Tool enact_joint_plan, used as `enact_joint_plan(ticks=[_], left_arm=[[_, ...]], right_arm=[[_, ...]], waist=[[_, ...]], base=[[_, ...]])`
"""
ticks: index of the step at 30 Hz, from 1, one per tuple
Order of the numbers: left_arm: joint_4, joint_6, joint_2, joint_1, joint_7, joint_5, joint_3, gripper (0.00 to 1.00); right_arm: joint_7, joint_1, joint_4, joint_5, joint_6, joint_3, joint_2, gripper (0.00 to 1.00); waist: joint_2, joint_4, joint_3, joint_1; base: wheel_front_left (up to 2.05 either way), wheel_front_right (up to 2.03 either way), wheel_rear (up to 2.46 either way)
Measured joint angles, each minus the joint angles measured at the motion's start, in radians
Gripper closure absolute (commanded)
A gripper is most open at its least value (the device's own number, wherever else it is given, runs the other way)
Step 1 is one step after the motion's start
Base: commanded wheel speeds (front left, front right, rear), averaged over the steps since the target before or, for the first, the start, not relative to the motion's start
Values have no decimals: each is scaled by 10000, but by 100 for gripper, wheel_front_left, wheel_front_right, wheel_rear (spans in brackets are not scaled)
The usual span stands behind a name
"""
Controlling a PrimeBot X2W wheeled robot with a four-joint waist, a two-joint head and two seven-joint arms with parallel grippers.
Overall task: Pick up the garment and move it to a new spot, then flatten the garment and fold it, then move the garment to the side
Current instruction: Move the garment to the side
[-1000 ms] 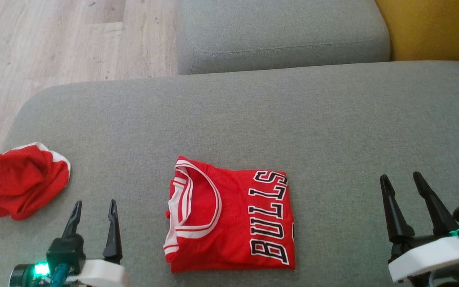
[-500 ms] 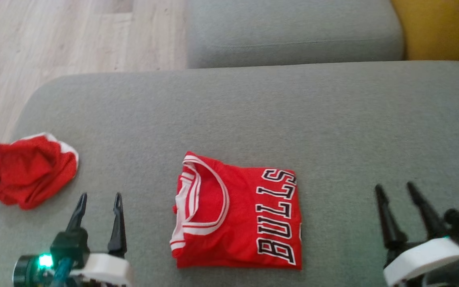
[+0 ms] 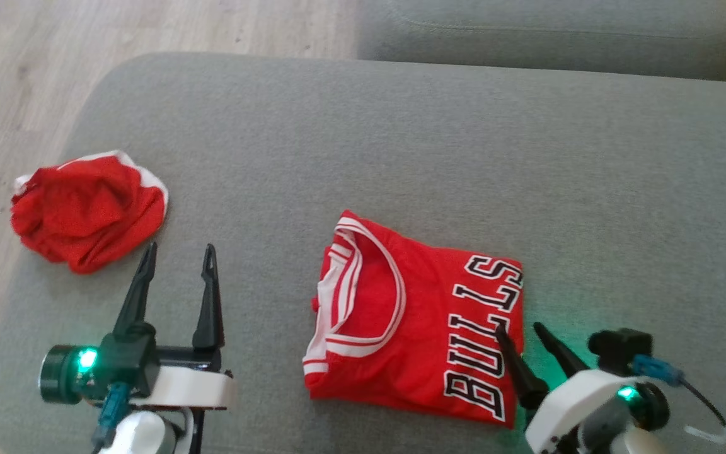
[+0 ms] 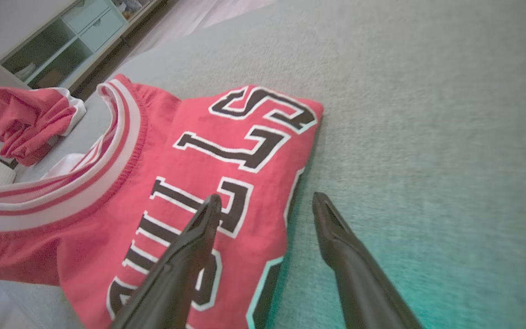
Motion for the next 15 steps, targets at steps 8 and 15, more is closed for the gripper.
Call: enact_joint_plan(ticks=[8,15], left_arm=[[-40,-309,-368,-9,-293,476,188,0],[-644,-639,-665,5,-322,1271,809,0]], right_arm=[[374,-636,1279,587,0,541,-180,46],[65,-827,1427,575,0,602,-456,100]], waist=[[0,476,174,-1],[0,530,196,-1]], base=[[0,0,0],[0,0,0]])
